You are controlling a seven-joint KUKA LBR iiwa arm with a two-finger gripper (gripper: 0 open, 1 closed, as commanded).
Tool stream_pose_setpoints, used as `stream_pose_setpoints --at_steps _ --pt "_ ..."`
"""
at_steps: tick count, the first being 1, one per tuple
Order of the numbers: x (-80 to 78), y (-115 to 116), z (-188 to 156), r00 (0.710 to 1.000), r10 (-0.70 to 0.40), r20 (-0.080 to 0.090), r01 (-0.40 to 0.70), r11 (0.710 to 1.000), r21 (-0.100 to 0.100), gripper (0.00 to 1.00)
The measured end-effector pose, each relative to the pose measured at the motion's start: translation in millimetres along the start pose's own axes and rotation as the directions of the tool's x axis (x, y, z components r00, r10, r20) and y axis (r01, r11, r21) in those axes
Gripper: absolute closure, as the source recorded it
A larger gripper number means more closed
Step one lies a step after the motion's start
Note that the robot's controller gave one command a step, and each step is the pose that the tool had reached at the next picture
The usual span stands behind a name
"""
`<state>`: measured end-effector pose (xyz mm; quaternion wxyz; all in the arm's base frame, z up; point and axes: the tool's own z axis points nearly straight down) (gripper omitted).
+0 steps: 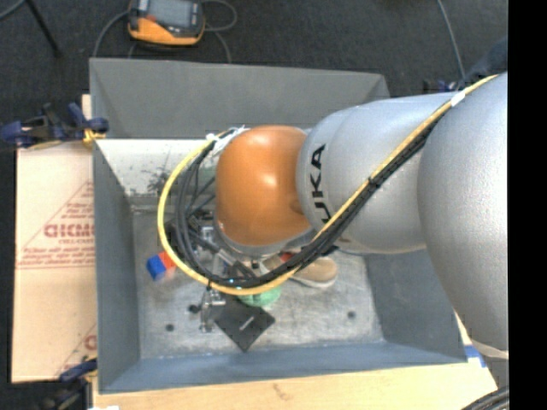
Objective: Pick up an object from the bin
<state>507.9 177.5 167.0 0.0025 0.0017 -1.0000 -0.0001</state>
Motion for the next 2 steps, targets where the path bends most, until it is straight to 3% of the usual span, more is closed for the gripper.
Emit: stream_pose_setpoints --at_steps 1,2 --pt "-2.1 -0.7 -3.6 1.0 0.003 0.007 -0.003 1.0 -0.001 0.0" --pt "-15.6 -24.7 48.8 0.998 -0.06 0.013 0.06 0.998 -0.001 0.0"
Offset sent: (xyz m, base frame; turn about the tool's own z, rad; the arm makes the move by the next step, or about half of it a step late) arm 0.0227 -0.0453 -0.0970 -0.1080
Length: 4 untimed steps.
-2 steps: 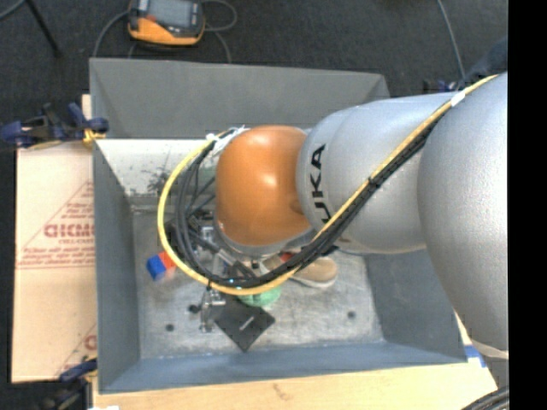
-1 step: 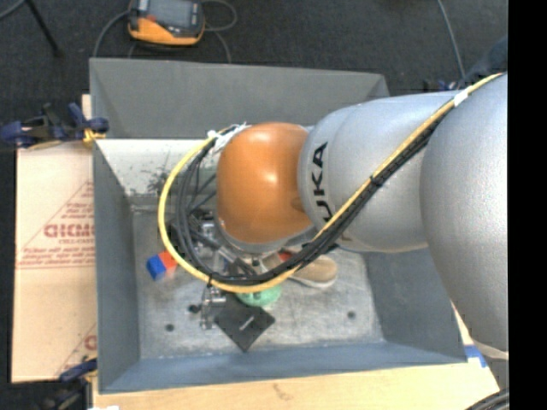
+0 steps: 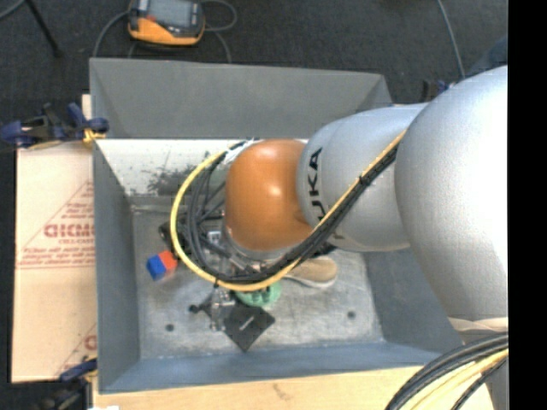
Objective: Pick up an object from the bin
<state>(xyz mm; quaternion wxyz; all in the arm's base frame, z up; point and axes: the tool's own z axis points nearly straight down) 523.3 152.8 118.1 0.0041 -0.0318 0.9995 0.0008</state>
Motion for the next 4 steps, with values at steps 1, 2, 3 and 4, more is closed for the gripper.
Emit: stream_pose_setpoints --at_steps 1,2,3,4 --pt "27.5 -45.4 44.1 1.0 0.011 -0.001 -0.011 1.0 -0.001 1.0" --pt "27.5 -45.4 44.1 1.0 0.011 -0.001 -0.011 1.0 -0.001 1.0" --pt "32.4 -46.8 16.1 1.0 0.013 -0.009 -0.013 1.0 0.001 1.0" --pt "35.9 -52.7 -38.7 0.998 0.055 -0.013 -0.055 0.998 0.002 1.0"
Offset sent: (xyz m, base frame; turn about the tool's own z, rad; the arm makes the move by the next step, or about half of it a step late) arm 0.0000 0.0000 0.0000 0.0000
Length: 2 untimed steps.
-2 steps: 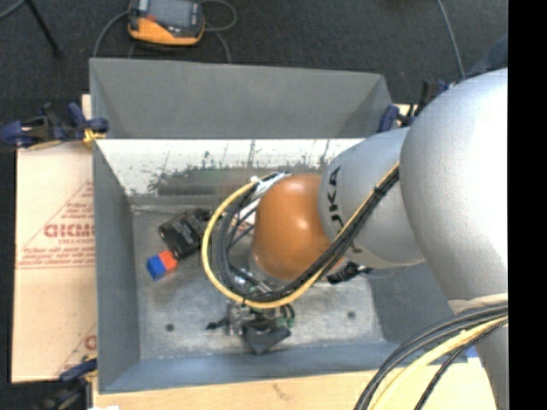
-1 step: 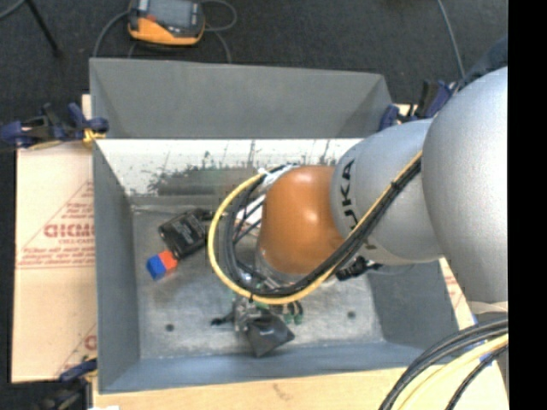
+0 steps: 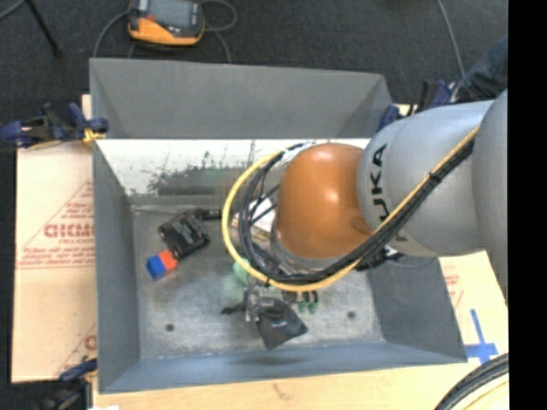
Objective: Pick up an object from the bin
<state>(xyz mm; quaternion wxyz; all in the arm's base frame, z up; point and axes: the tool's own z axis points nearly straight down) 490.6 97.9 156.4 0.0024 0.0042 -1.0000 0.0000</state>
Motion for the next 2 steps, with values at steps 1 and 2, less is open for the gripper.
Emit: stream_pose_setpoints --at_steps 1,2 --pt "-2.7 -1.0 -25.9 1.0 -0.002 0.014 0.002 1.0 -0.001 1.0" --pt "1.9 -5.7 -30.4 0.996 -0.084 0.005 0.084 0.996 0.001 1.0"
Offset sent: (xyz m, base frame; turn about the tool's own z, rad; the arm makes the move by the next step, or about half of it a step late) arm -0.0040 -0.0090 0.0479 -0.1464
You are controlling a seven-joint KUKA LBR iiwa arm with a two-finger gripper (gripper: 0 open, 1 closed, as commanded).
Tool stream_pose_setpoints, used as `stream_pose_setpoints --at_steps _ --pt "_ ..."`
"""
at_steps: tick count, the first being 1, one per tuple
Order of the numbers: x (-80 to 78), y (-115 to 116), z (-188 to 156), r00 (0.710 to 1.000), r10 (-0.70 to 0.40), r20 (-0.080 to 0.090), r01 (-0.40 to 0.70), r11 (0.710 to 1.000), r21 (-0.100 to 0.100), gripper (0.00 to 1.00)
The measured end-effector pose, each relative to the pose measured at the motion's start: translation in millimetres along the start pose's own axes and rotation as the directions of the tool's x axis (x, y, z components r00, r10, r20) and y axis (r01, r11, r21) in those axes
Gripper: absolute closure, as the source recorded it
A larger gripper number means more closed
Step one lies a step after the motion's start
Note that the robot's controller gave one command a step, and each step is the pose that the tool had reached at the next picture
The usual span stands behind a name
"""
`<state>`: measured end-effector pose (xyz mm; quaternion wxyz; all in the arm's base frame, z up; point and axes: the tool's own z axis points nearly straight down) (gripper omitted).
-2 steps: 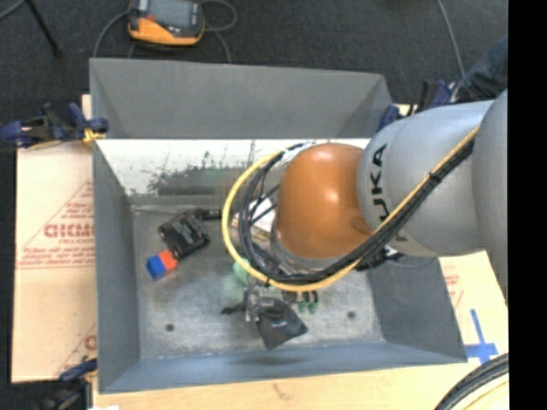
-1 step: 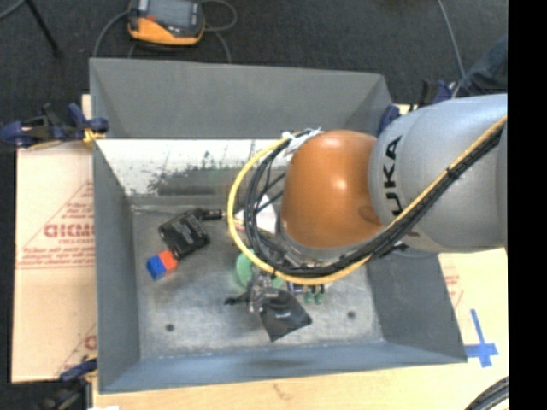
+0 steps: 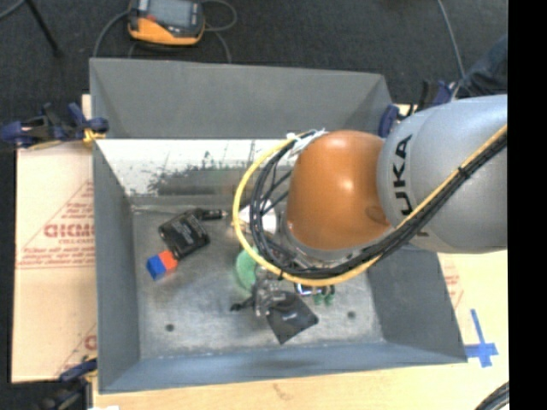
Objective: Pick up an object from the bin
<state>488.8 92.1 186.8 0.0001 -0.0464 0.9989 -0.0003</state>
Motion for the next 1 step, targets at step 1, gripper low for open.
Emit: stream_pose_setpoints --at_steps 1 --pt "7.7 10.3 -29.9 0.996 0.089 0.001 -0.089 0.996 -0.001 1.0"
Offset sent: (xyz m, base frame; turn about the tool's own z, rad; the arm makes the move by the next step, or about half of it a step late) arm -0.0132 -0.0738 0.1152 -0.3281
